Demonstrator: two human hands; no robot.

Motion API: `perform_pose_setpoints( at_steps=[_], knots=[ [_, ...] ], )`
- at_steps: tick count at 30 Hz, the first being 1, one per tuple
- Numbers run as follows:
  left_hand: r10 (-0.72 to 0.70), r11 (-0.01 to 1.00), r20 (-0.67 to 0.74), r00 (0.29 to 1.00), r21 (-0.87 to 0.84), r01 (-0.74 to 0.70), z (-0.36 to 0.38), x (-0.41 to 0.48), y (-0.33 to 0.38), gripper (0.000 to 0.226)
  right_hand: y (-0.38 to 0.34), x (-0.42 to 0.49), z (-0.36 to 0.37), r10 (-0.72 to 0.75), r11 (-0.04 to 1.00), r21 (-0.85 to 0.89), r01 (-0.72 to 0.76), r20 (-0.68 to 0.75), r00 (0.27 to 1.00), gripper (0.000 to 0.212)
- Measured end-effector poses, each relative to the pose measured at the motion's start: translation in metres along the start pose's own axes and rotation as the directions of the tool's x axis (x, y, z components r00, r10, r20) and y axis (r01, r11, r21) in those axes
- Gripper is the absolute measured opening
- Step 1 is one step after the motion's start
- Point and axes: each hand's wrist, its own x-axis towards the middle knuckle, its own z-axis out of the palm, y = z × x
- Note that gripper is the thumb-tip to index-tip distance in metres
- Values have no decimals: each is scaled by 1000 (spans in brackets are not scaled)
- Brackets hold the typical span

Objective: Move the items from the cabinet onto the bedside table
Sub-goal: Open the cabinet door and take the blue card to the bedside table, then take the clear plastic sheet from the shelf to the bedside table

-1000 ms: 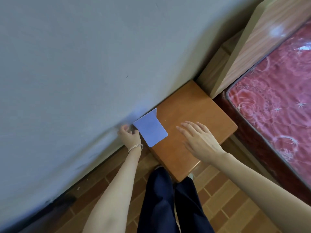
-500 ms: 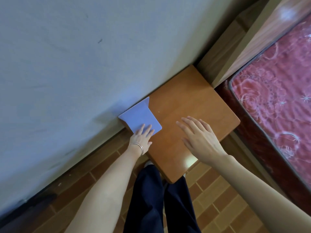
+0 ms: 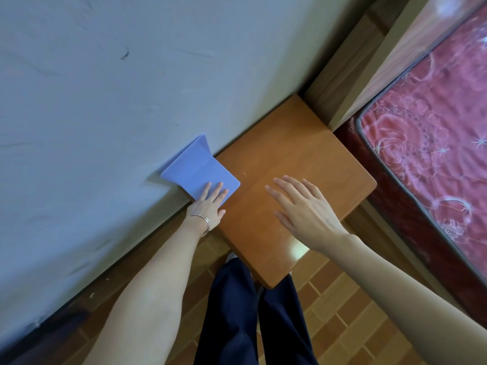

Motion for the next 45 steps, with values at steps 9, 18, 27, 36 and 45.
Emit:
perform_pose_setpoints(
  at_steps=[9,18,27,36,45],
  knots=[
    [58,997,-28,998,47,-56,-8,-5,-16,60,8,-8,-12,49,999,-21,-50,-12,999,53],
    [52,997,-32,998,53,-50,-7,-4,-18,58,6,-7,-12,77,997,-4,-77,-32,997,53],
    [67,975,-55,996,214,-54,-65,-22,11,62,-2,-5,-32,92,995,-29,-93,-32,995,56],
    [591,795,-346,728,404,-453,-178,-94,88,46,19,-78,-103,351,936,8,-352,-70,934,62],
    [863,502,-315,394,613,-611,-253,-174,220,45,34,-220,-149,600,796,74,-601,-232,766,57]
  ],
)
